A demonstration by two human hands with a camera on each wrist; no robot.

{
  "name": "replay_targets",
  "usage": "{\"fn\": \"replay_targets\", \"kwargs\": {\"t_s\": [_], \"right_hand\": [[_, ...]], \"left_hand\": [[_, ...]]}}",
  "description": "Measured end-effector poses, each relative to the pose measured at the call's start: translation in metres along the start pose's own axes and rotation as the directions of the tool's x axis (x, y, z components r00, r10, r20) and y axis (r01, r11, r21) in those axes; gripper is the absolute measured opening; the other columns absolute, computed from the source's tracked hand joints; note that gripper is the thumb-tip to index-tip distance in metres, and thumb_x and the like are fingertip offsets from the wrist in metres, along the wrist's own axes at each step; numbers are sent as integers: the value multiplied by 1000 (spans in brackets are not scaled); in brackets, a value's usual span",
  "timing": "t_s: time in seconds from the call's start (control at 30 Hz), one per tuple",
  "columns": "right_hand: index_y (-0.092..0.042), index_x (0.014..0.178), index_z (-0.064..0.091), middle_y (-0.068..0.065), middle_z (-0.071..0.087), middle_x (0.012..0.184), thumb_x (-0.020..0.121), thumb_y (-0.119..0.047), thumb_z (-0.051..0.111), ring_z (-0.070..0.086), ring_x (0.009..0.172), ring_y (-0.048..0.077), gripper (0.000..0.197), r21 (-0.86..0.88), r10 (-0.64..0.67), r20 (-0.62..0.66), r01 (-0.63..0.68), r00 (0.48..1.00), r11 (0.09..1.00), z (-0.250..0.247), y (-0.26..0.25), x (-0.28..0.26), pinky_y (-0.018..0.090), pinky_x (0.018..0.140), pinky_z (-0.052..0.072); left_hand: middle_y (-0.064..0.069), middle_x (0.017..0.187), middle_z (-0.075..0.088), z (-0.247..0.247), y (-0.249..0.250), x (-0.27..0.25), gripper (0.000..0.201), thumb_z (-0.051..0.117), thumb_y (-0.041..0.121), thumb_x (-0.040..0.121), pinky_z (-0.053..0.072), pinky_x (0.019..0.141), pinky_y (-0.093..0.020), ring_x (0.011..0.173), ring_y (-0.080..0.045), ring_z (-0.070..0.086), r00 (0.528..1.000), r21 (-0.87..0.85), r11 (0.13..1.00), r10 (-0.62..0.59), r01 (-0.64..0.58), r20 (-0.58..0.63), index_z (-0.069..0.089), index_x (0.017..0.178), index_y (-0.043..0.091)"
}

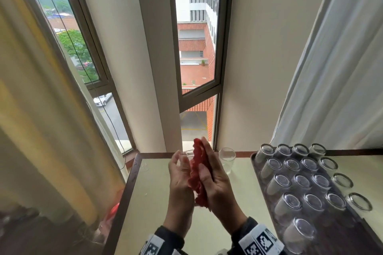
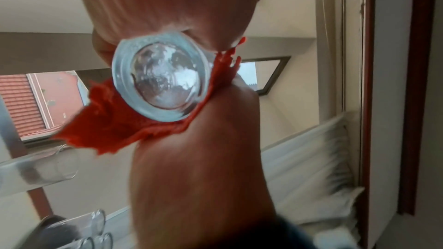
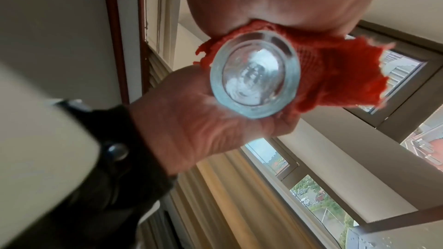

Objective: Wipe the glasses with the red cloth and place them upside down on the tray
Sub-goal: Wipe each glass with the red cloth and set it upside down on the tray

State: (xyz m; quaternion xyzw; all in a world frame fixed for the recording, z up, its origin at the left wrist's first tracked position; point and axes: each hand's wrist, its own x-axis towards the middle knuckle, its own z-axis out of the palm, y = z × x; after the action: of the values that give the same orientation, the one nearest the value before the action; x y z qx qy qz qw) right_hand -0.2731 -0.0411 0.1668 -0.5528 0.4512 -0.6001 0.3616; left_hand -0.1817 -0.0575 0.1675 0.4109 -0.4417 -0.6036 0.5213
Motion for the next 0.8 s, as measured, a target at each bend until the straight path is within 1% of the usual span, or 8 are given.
{"fn": "replay_targets", "kwargs": {"t_s": [0.07, 0.17, 0.2, 0.33, 0.47, 0.57, 0.67, 0.8], "right_hand": [[-47, 147, 32, -10, 36, 157, 94, -36, 40, 33, 145, 9, 54, -57, -28, 36, 30, 999, 998, 3, 1, -10, 40, 118, 34], [-49, 145, 32, -9, 27, 161, 93, -17, 40, 26, 146, 2, 61, -78, -49, 98, 57, 994, 995, 7, -2, -23, 20, 116, 30], [-49, 145, 31, -10, 25, 161, 92, -15, 40, 26, 146, 0, 64, -70, -41, 119, 49, 992, 996, 7, -4, -24, 21, 116, 32], [-54, 150, 20, -17, 33, 154, 90, -46, 44, 41, 136, -1, 65, -81, 39, 127, -29, 991, 996, 8, -14, -5, 35, 110, 44], [-53, 143, 37, -15, 49, 144, 88, -64, 44, 49, 131, 1, 57, -22, 54, 30, -53, 998, 998, 6, -14, 14, 39, 111, 43], [-46, 145, 38, -12, 51, 142, 90, -59, 45, 52, 129, 5, 57, -42, 45, -6, -45, 999, 998, 8, -11, 7, 38, 107, 46], [-43, 147, 33, -10, 47, 145, 96, -38, 44, 50, 129, 0, 53, -104, -8, -11, 7, 1000, 995, 9, -12, -5, 21, 104, 44], [-41, 152, 22, -10, 36, 152, 96, -30, 42, 45, 130, -4, 60, -185, -25, 30, 30, 999, 982, 12, -12, -19, 7, 96, 41]], "left_hand": [[-16, 109, 69, -5, 5, -1, 50, 34, 53, 96, 59, 66, -26, 93, -25, 73, 999, -7, 1000, 3, -3, -42, 44, 135, 23], [-12, 105, 72, -8, 17, -7, 52, 35, 59, 86, 59, 82, -47, 97, -33, 71, 997, -50, 999, 18, -22, -77, 53, 123, 27], [-10, 103, 73, -9, 19, -7, 51, 35, 60, 85, 58, 87, -50, 98, -33, 71, 997, -57, 998, 23, -28, -73, 53, 121, 28], [-4, 110, 72, -4, 19, -11, 50, 48, 61, 89, 60, 71, -33, 94, -16, 73, 1000, -35, 999, 13, -13, -5, 45, 129, 31], [-3, 132, 59, 1, 11, -16, 41, 61, 61, 87, 60, 83, -33, 112, -17, 67, 1000, -2, 1000, 3, -3, -14, 46, 123, 52], [-4, 138, 55, -1, 10, -13, 46, 55, 62, 89, 58, 92, -36, 118, -18, 63, 1000, 13, 1000, 26, -26, -2, 46, 131, 48], [0, 127, 64, -5, 14, -14, 58, 46, 54, 87, 59, 84, -27, 109, -11, 68, 999, -8, 999, 49, -49, 13, 41, 141, 33], [6, 104, 72, -9, 15, -16, 50, 37, 53, 89, 57, 72, -23, 95, -8, 72, 998, 7, 998, 62, -62, -8, 43, 135, 34]]}}
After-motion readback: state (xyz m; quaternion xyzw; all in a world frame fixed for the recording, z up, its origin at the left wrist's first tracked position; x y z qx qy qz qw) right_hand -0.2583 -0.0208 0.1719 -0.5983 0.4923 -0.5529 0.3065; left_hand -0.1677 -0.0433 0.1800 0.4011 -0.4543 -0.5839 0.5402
